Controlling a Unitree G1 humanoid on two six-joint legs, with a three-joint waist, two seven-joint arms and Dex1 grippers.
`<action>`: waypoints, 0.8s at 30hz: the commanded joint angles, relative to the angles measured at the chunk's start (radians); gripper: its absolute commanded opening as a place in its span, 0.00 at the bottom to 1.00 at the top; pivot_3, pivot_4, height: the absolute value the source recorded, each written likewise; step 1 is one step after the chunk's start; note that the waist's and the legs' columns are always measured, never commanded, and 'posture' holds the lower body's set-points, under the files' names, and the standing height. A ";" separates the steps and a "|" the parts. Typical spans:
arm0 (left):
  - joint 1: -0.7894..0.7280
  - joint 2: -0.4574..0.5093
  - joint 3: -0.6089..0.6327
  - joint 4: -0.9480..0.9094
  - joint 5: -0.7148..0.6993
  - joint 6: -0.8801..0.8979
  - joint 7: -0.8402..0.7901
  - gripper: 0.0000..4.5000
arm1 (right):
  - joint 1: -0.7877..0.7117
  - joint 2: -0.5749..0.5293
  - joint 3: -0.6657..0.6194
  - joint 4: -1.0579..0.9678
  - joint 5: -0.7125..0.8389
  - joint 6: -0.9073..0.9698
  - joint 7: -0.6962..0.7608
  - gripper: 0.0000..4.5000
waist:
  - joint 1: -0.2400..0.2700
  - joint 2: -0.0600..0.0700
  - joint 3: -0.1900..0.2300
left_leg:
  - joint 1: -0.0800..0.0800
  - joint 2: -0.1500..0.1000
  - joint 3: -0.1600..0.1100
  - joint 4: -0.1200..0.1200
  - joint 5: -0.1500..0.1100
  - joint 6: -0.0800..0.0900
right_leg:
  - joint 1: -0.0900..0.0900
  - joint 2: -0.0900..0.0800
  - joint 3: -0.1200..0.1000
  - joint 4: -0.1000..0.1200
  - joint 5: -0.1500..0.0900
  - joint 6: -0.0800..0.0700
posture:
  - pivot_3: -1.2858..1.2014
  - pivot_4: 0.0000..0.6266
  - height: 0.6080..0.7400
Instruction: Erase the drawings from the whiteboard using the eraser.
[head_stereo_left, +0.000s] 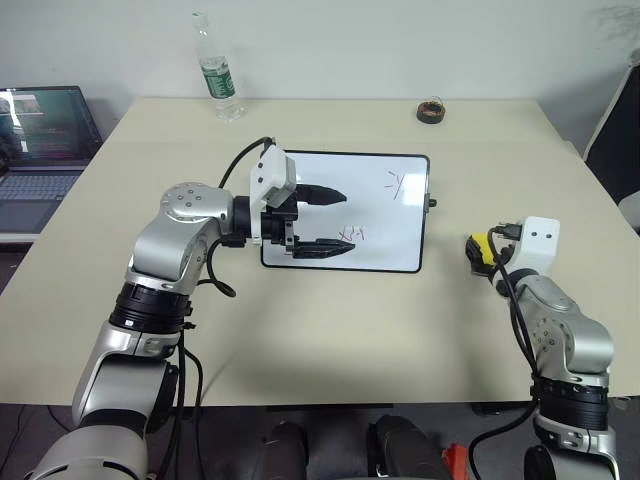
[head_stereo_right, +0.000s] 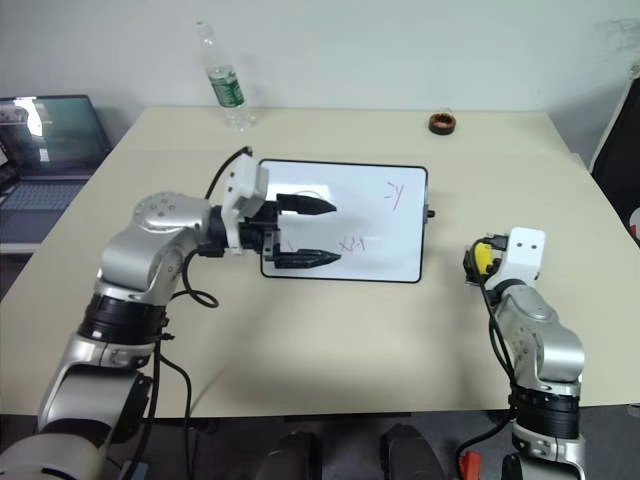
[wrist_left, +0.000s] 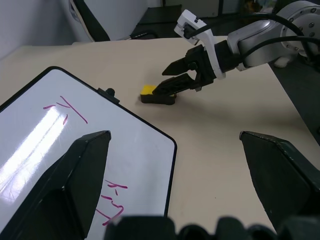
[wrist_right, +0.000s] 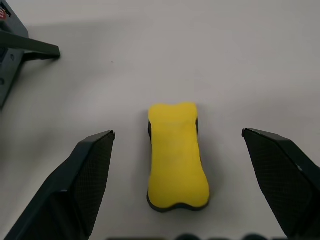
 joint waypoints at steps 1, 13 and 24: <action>-0.005 0.013 0.022 -0.018 0.008 -0.026 -0.010 1.00 | -0.018 0.001 0.016 0.035 -0.042 -0.059 0.005 1.00 | 0.001 0.000 0.000 | 0.000 0.000 0.000 0.000 0.000 0.000 | 0.000 0.000 0.000 0.000 0.000 0.000 | 0.52 0.24 1.00; 0.013 0.023 0.043 -0.018 0.021 -0.032 0.016 1.00 | -0.087 0.013 0.020 0.211 -0.117 -0.166 -0.006 1.00 | 0.001 0.000 0.000 | 0.000 0.000 0.000 0.000 0.000 0.000 | 0.000 0.000 0.000 0.000 0.000 0.000 | 0.52 0.24 1.00; 0.041 0.035 0.058 -0.041 0.027 -0.020 0.030 1.00 | -0.094 0.019 -0.001 0.237 -0.139 -0.186 -0.023 0.44 | 0.001 0.000 0.000 | 0.000 0.000 0.000 0.000 0.000 0.000 | 0.000 0.000 0.000 0.001 0.000 0.000 | 0.52 0.24 1.00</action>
